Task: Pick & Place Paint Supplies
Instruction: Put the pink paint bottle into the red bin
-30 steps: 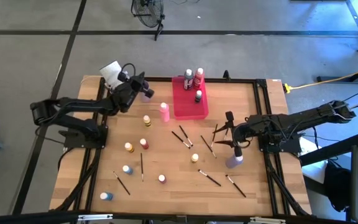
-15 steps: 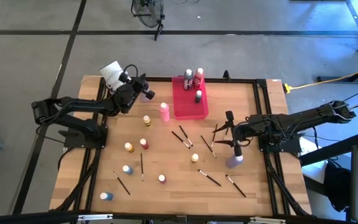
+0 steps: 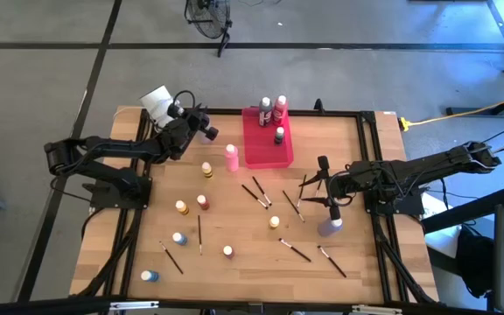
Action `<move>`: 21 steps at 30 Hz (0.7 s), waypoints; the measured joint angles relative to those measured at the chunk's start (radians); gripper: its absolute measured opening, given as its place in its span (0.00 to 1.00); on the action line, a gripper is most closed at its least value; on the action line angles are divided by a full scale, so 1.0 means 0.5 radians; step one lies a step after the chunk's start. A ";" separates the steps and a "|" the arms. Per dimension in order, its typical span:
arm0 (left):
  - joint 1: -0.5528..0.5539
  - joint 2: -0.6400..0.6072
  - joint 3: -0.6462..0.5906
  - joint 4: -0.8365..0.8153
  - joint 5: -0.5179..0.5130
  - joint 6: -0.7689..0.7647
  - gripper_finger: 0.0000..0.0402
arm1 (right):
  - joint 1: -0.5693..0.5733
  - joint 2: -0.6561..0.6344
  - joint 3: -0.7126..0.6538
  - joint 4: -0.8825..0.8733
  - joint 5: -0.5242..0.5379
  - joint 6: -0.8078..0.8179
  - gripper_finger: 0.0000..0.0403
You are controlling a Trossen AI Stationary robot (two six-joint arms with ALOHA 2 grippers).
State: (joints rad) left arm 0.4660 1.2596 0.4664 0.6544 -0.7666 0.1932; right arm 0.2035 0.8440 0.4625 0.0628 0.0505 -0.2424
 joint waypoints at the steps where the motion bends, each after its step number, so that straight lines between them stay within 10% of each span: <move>1: -0.005 -0.006 0.000 0.001 -0.001 0.001 0.26 | 0.000 0.000 0.000 -0.001 0.000 0.002 0.49; 15: -0.512 -0.335 0.108 -0.017 -0.298 0.419 0.49 | -0.001 0.000 -0.001 0.000 0.000 0.013 0.49; 21: -0.768 -0.481 0.139 -0.061 -0.043 0.275 0.56 | 0.000 0.000 -0.001 0.003 0.000 0.013 0.49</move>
State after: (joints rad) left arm 0.0822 1.0190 0.5358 0.6239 -0.7880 0.3305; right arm 0.2035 0.8440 0.4622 0.0644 0.0505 -0.2359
